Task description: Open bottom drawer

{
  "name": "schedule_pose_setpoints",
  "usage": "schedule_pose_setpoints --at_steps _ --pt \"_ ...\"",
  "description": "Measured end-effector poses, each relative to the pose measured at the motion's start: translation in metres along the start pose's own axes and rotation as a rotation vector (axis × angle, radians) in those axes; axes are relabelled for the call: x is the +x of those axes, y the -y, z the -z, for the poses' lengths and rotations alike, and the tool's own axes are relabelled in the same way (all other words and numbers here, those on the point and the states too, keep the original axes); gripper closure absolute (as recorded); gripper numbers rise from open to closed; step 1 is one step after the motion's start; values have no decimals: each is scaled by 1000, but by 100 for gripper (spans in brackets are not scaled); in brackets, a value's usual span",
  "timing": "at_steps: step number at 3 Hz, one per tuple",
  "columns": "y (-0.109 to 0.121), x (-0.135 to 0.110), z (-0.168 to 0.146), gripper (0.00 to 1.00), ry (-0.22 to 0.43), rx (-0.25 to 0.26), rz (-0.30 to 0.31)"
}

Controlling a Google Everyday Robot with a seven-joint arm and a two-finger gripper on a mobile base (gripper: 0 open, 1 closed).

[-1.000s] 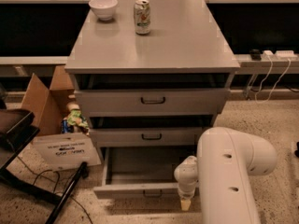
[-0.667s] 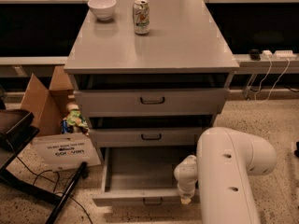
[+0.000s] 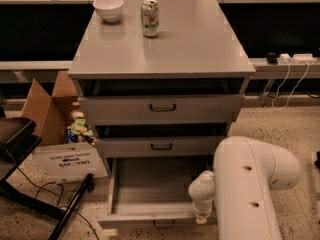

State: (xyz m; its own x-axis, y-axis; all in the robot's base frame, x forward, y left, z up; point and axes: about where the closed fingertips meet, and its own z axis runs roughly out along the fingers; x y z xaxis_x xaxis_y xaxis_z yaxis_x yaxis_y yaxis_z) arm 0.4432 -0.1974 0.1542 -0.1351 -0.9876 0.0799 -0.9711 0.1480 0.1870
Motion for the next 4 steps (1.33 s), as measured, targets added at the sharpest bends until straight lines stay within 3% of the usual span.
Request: schedule_pose_setpoints --at_steps 4 --pt "-17 3 -5 100 -7 -29 -26"
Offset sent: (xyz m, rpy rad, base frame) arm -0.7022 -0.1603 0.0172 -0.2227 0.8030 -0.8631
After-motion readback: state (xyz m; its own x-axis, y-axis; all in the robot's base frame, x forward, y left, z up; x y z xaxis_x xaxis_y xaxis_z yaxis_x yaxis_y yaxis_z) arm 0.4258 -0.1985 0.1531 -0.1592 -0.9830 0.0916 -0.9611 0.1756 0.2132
